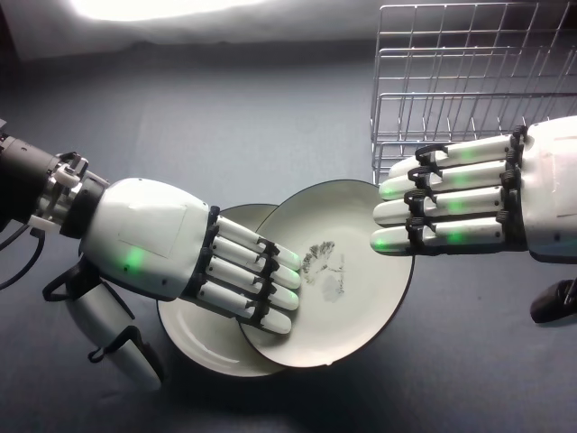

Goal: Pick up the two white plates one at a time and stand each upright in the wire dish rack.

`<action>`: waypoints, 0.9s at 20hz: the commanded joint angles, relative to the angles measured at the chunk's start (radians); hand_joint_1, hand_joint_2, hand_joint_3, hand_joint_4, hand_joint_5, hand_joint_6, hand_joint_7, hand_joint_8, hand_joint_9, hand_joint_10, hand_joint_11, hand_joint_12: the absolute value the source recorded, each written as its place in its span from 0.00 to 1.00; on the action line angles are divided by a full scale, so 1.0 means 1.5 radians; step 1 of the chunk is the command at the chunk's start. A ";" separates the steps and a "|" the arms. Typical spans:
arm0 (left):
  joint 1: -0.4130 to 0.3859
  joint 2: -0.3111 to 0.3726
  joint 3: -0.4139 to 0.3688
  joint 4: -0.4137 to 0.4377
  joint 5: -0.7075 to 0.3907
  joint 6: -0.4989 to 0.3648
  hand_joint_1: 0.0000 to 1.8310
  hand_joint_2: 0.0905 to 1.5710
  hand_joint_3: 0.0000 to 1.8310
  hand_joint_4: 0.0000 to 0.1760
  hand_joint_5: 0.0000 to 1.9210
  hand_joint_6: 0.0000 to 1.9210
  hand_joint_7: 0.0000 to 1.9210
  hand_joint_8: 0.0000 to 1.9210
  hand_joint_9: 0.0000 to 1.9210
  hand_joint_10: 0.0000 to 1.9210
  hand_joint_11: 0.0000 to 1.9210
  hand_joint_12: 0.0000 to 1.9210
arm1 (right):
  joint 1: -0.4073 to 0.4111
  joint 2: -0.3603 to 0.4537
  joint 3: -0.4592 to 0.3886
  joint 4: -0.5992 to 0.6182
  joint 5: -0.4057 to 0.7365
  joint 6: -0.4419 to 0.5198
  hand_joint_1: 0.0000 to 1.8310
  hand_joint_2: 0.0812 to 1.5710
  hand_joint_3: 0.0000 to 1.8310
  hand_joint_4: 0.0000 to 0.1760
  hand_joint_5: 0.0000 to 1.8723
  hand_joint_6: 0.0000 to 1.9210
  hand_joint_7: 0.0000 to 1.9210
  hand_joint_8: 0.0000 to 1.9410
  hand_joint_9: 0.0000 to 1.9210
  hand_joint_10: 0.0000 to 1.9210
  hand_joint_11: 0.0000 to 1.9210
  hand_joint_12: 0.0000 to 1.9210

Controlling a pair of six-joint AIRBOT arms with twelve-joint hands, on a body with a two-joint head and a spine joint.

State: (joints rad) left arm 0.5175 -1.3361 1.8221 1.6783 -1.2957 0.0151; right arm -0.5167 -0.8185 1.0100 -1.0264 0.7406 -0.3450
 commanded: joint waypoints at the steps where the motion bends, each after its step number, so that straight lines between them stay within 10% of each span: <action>1: 0.008 -0.002 0.003 -0.016 0.005 -0.006 0.00 0.74 0.00 0.00 0.00 0.00 0.00 0.00 0.00 0.00 0.00 0.00 | 0.000 -0.001 0.001 0.035 0.047 0.000 0.58 0.55 0.00 0.00 0.00 0.00 0.00 0.00 0.00 0.00 0.00 0.13; 18: 0.006 -0.004 0.003 -0.026 0.005 -0.008 0.00 0.74 0.00 0.00 0.00 0.00 0.00 0.00 0.00 0.00 0.00 0.00 | 0.005 -0.151 0.097 0.001 -0.003 -0.002 0.56 0.59 0.00 0.00 0.00 0.00 0.00 0.00 0.00 0.00 0.00 0.09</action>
State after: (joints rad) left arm 0.5236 -1.3361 1.8240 1.6646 -1.2953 0.0101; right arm -0.5194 -1.0542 1.1603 -1.0756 0.6594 -0.3458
